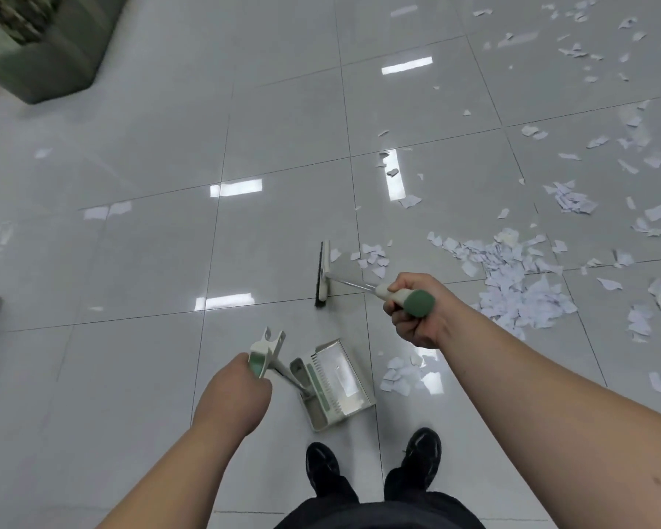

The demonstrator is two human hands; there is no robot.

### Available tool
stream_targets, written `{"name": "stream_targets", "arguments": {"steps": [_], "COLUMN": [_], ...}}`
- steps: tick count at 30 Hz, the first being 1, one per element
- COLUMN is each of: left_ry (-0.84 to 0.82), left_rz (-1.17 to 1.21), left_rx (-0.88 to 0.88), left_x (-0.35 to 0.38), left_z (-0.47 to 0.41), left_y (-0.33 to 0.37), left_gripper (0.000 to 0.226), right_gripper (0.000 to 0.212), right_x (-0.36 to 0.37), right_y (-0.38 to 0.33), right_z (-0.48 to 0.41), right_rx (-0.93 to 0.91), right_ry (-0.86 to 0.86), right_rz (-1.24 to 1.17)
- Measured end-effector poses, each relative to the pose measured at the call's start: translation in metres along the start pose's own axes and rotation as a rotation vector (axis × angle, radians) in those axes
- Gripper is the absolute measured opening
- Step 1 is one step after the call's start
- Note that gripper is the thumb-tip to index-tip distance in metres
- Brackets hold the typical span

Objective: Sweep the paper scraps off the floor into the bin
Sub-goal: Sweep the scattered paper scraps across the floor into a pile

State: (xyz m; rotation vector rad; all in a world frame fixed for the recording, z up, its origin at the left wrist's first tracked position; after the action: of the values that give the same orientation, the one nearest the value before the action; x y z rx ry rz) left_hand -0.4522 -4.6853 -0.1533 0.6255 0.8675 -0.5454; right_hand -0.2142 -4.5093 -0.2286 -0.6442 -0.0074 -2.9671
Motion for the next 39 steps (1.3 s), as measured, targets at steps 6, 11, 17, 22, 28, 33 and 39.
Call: {"name": "stream_targets", "arguments": {"steps": [6, 11, 17, 22, 28, 33, 39], "left_ry": [0.019, 0.020, 0.011, -0.004, -0.003, 0.010, 0.019], "left_rz": [0.041, 0.054, 0.074, 0.125, 0.204, 0.324, 0.355], "left_rx": [-0.033, -0.016, 0.015, 0.020, 0.018, -0.040, -0.066], "left_x": [0.007, 0.014, 0.016, 0.019, 0.025, 0.041, 0.061], "left_z": [0.014, 0.019, 0.037, 0.060, 0.101, 0.144, 0.176], "left_y": [-0.008, -0.006, -0.027, -0.067, -0.129, -0.186, -0.221], "left_gripper": [0.019, 0.020, 0.024, 0.031, 0.031, 0.026, 0.019], "right_gripper": [0.021, 0.010, 0.017, 0.019, 0.020, 0.023, 0.017], "right_x": [-0.033, -0.065, -0.082, -0.075, -0.031, 0.010, 0.032], "right_y": [-0.005, 0.003, 0.024, 0.068, 0.155, 0.225, 0.285], "right_z": [-0.007, 0.017, 0.047, 0.067, 0.069, 0.055, 0.033], "right_rx": [0.023, -0.056, -0.179, -0.264, -0.247, -0.130, 0.024], "right_ry": [0.035, 0.078, 0.190, 0.280, 0.267, 0.170, 0.053], "right_rz": [-0.222, -0.294, -0.289, -0.159, -0.033, 0.017, 0.017]}}
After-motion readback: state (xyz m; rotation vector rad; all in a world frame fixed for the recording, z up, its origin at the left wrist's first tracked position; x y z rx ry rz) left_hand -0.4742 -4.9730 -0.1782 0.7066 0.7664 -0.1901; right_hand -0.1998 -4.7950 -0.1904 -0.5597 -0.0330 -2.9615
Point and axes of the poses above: each hand's wrist, its own z-axis away from the middle knuckle, its own x-axis out of the palm, y = z × x, the point moved 9 cm from there along -z, towards the middle knuckle, and after that the axes turned 13 degrees about x, right-handed, at the moved point
